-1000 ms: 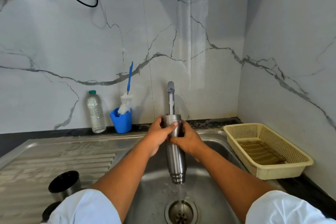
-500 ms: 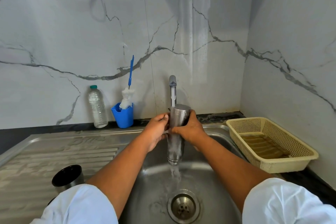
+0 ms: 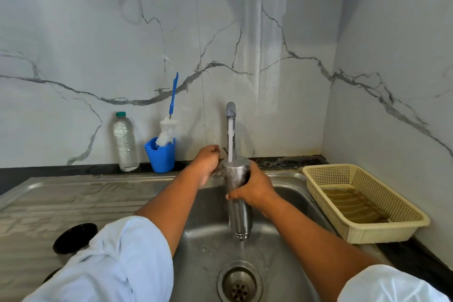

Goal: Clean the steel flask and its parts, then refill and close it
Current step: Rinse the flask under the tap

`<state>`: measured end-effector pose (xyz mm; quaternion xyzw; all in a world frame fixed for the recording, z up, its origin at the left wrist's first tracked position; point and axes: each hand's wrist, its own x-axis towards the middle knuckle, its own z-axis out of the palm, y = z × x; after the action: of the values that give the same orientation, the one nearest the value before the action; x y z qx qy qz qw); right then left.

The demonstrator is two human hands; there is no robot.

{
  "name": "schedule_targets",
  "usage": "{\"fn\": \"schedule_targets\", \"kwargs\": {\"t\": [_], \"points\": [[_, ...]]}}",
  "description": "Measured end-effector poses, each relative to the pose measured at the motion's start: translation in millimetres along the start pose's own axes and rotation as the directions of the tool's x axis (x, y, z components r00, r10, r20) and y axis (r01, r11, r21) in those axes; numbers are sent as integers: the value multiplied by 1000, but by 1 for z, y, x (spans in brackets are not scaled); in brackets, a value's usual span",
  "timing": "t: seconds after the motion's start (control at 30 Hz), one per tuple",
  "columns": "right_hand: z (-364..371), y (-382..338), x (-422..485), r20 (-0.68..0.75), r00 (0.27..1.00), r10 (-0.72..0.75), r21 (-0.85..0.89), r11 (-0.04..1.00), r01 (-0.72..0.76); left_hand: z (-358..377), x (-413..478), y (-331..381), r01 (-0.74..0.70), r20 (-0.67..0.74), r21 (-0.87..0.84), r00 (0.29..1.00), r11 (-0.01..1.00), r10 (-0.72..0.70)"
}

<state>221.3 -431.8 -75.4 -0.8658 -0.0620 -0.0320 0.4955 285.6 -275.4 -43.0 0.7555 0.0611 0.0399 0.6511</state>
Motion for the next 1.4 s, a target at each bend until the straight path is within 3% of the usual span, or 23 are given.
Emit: {"fn": "schedule_targets", "kwargs": {"t": [0.2,0.47,0.63,0.83,1.07,1.27,1.4], "points": [[-2,-2,7,13,999,-34,-82,996,35,-2,26,6,26,72,34,997,999,-29],[-10,1,5,-9,1000,-26,11,1000,26,11,19,11,2,219,-67,976,998,13],[-15,3,-1,-25,1000,-10,29,1000,11,14,5,17,-37,296,-30,954,999,44],[-20,-8,-16,10,998,-58,-37,998,58,1,-22,7,-74,251,205,968,976,20],[-30,-25,-42,-2,994,-107,-154,982,106,-36,-76,-2,-105,324,425,945,899,-43],[-36,-41,-66,-89,994,-67,-71,996,61,-50,-132,-20,-130,417,505,903,853,-109],[-39,-49,-75,-188,982,18,188,982,18,-51,-154,-42,-121,453,468,883,876,-120]]}}
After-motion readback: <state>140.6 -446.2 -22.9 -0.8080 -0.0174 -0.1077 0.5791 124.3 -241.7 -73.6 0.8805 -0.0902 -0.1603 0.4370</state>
